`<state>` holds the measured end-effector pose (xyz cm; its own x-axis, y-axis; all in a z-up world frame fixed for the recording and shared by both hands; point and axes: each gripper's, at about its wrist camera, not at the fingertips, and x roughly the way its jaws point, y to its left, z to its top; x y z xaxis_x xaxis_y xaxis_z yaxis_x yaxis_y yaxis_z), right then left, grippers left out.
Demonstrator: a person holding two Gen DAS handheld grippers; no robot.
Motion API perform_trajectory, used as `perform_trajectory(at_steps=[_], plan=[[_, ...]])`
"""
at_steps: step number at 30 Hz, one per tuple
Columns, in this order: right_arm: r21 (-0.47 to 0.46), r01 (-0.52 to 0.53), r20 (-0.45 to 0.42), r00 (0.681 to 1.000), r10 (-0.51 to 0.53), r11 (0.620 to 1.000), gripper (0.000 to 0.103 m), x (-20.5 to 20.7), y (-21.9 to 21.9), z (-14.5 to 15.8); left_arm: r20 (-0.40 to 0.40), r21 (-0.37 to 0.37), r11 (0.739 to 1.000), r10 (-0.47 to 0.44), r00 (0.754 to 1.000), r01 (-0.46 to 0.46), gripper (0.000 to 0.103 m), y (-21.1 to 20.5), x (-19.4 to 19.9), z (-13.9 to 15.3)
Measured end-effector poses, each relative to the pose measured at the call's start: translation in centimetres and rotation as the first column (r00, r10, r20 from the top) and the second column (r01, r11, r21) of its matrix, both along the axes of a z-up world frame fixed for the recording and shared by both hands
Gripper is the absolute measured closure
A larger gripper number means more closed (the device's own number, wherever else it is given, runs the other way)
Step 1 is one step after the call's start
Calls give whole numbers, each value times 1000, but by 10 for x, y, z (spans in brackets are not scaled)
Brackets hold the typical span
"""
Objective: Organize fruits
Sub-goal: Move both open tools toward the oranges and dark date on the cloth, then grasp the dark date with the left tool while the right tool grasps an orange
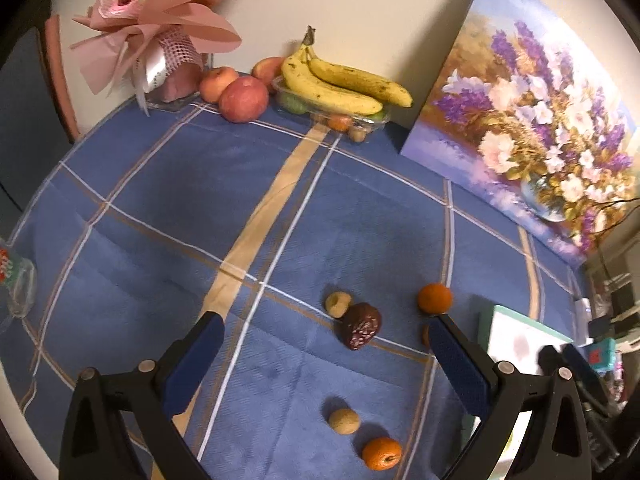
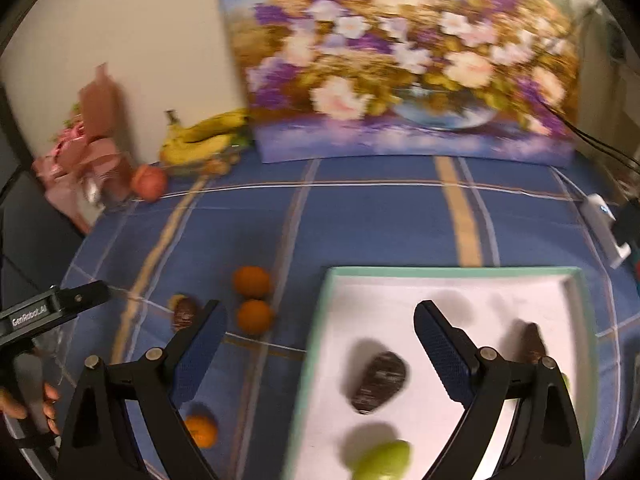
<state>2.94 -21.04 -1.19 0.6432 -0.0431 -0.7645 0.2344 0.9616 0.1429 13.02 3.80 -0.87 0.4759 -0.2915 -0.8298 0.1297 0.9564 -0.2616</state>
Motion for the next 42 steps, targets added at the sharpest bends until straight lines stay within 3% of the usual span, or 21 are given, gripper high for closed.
perform_trajectory(at_steps=[9,17,21,30,38,42], plan=[[-19,-73,26,997,73,997,8,14,33,9,21,-43,999,-9,1000,10,2,7,9,9],[-14,-107,18,994,107,994,10,27,46,12,-29,-81,997,0,1000,-3,6,11,26,-4],[-33,-119,-10,993,118,992,32,36,52,7,-69,-86,996,9,998,-15,13,11,36,-17],[-41,-136,-60,989,134,990,42,56,57,-13,-125,-106,994,-20,992,6,15,0,47,-34],[-21,-138,-164,977,133,990,50,69,55,-53,-190,-103,994,-68,979,49,27,-22,43,-60],[-16,-135,-211,969,129,991,54,73,53,-72,-222,-117,991,-85,971,60,39,-31,41,-72]])
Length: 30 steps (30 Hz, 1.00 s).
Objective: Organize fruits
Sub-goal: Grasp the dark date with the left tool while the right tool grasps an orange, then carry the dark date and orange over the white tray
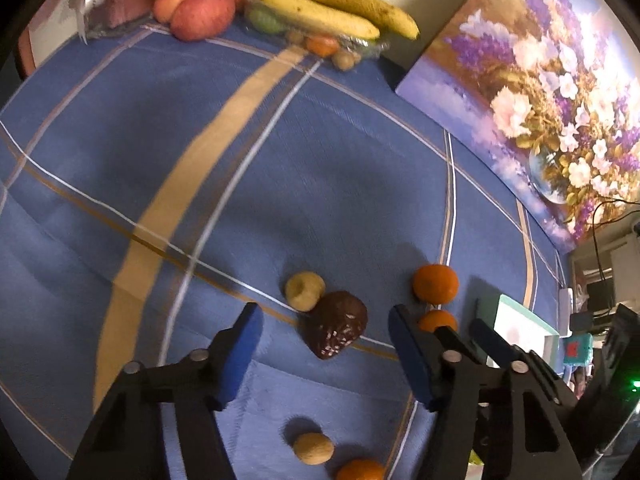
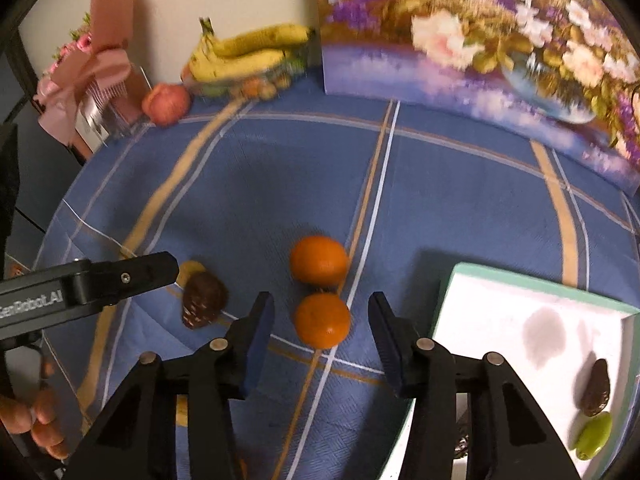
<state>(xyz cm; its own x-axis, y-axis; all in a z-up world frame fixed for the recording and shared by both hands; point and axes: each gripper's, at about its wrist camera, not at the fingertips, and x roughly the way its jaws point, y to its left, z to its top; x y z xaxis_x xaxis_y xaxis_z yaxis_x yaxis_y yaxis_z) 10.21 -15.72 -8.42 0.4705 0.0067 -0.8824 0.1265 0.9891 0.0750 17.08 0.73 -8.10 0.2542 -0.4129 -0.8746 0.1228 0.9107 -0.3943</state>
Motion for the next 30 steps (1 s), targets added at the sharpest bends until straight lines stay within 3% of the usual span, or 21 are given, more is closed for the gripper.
perform_trajectory(at_steps=[4,10,14,22,30], plan=[[4,-4,-23,1000,4,1000,58,1,0,-10,-22,3,1000,-17,1000,17,52,-7,-2,-8],[10,-1,-26,1000,1,1000,63,2,0,-14,-36,11,999,-30,999,31,54,-14,-3,-15],[17,-7,-26,1000,8,1000,65,2,1,-15,-49,21,999,-36,998,37,65,-18,-4,-20],[21,-18,-18,1000,18,1000,68,3,3,-14,-29,12,998,-59,998,59,67,-21,-7,-17],[17,-20,33,999,20,1000,69,-8,0,11,31,10,997,-72,997,72,67,-25,-15,9]])
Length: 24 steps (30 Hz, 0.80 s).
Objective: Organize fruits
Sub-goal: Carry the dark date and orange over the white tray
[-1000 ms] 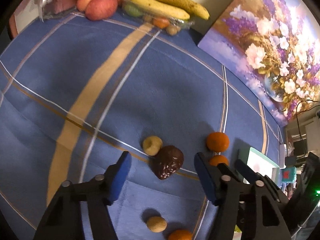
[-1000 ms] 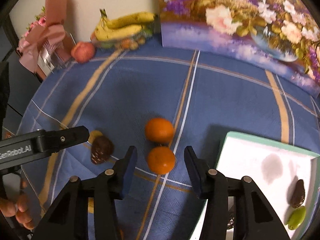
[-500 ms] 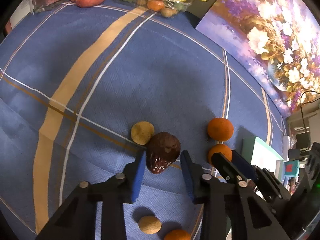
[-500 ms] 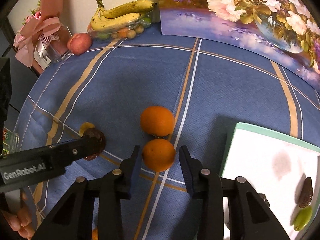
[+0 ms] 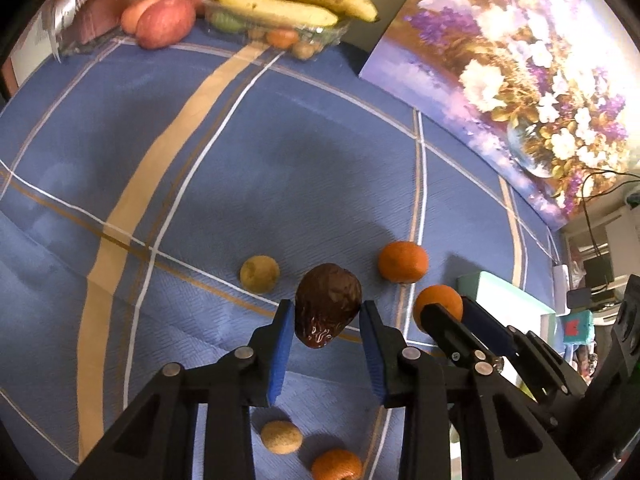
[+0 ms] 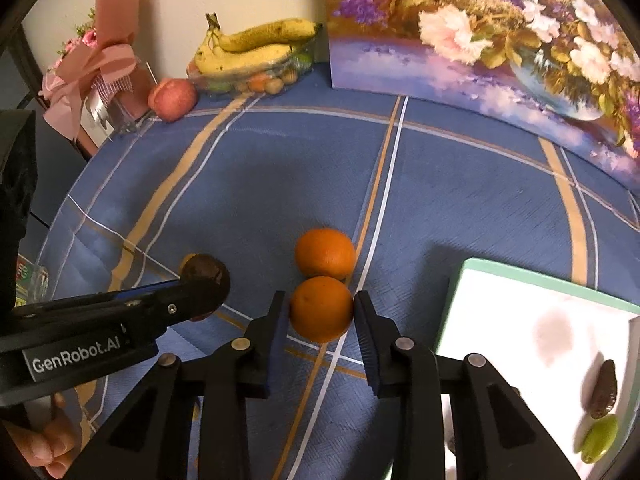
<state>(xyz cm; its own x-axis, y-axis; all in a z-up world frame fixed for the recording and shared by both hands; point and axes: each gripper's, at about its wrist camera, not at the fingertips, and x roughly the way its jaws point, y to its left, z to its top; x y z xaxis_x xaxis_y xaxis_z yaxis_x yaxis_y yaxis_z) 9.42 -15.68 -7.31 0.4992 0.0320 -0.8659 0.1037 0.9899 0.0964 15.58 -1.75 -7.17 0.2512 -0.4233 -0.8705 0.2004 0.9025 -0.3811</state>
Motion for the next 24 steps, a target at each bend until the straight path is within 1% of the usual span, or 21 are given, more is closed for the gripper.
perform_trajectory(at_steps=[8,16,19,24], plan=[[-20,27,34,999,-26,999,69,-19,-14,26,46,-10,1000,-13,999,14,67,-6,-11,23],[-23,107,47,993,-106,994,69,-43,-41,50,89,-5,999,-53,995,54,67,-18,-30,42],[-35,140,54,989,-138,990,69,-53,-52,57,107,1,997,-77,991,77,67,-25,-39,49],[-26,195,62,979,-194,980,69,-75,-74,66,130,-6,991,-135,982,137,67,-41,-56,59]])
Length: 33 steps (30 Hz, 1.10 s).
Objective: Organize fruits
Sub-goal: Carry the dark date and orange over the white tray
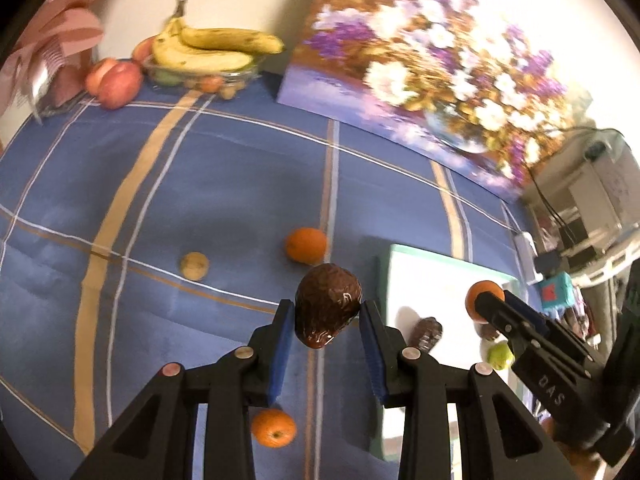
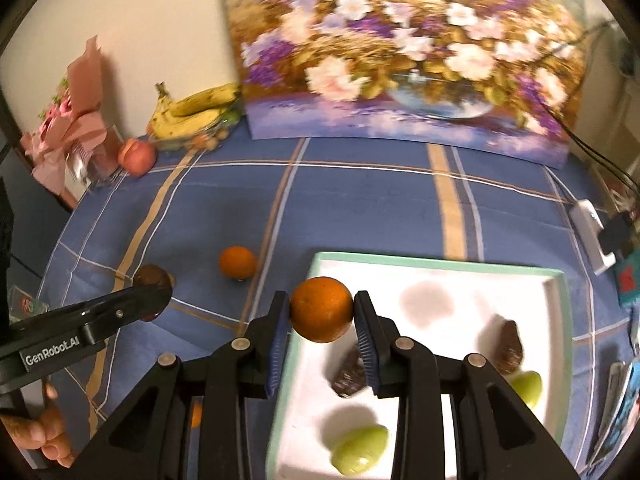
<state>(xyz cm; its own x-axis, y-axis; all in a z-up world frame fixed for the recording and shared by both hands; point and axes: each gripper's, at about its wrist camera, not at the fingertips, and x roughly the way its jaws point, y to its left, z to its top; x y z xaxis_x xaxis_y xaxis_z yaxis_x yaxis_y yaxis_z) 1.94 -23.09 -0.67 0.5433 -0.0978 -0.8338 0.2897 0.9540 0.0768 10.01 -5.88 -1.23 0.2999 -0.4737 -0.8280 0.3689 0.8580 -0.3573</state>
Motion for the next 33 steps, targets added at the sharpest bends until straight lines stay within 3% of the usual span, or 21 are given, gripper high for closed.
perform_trajectory(at_steps=[14,24,33], plan=[[-44,119,11,993,-119,992,69,-51,-43,22,36,19,983,-181,983,180,67,-55,-49,11],[-43,191,17,981,-191,981,69,-79,-70,25,-7,64,965,-253,967,253,67,-80,-65,-6],[-19,208,-9,978,-209,978,68,-81,-80,13,-76,109,951,-281,957,288,67,-93,-68,-33]])
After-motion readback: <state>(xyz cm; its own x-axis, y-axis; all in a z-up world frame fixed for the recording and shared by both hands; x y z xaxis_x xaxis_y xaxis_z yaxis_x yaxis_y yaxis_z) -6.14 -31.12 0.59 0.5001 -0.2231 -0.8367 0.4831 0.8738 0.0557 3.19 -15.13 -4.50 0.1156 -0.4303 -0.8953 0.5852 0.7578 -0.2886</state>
